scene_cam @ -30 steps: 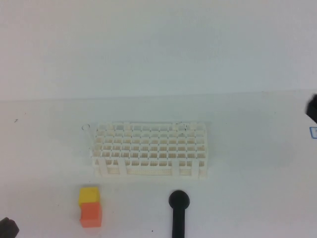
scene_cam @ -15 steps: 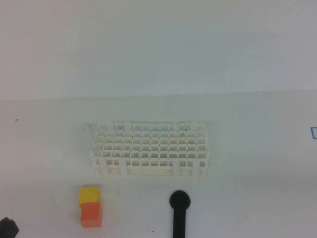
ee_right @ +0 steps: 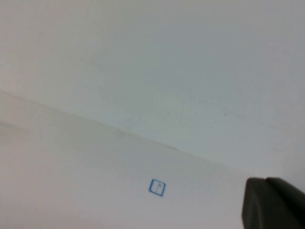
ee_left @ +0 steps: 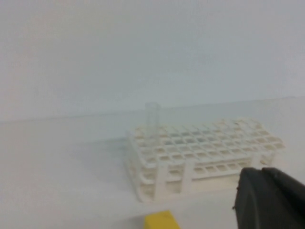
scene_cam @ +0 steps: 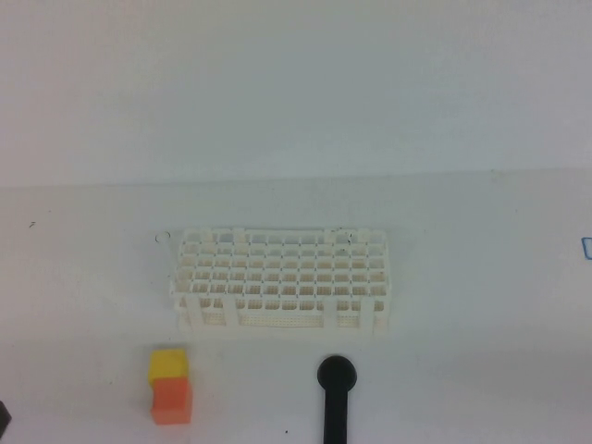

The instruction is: Place the test tubes

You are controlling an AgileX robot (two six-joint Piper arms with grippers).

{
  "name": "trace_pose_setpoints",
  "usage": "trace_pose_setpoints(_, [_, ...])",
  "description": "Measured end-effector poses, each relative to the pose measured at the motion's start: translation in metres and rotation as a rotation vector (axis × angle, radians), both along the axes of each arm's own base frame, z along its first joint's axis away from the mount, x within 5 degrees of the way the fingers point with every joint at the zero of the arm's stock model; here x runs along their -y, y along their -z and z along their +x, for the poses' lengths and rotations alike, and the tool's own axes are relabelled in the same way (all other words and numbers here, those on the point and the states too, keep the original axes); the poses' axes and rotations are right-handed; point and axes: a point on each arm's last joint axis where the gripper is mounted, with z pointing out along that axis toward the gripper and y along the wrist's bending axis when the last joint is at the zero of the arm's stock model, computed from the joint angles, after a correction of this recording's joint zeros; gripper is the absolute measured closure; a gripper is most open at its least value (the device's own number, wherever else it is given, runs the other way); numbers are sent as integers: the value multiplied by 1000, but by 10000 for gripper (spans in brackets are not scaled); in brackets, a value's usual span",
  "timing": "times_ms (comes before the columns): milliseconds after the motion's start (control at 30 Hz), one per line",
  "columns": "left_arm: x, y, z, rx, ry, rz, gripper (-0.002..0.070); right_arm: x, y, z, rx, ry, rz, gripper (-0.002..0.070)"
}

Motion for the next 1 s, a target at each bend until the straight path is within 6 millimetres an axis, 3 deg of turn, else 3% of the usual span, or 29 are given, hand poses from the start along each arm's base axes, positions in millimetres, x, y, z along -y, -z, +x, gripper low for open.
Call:
trace_pose_setpoints(67, [-4,0,1,2,-100,-1,676,1,9,-1,-12,5,-19,678])
trace_pose_setpoints(233, [-18,-1,-2,27,-395,-9,676,1,27,-2,-70,28,138,678])
trace_pose_setpoints(367, [-23,-1,-3,28,-517,-8,676,2,40,-4,-149,48,224,678])
trace_pose_setpoints(533, [-24,0,-3,17,-546,-6,676,1,50,-7,-262,59,260,678])
trace_pose_setpoints(833, [-24,1,-3,11,-548,-5,676,1,51,-8,-283,62,266,678])
trace_pose_setpoints(1000, [-21,15,1,-60,-516,-102,676,1,51,-8,-283,62,266,678])
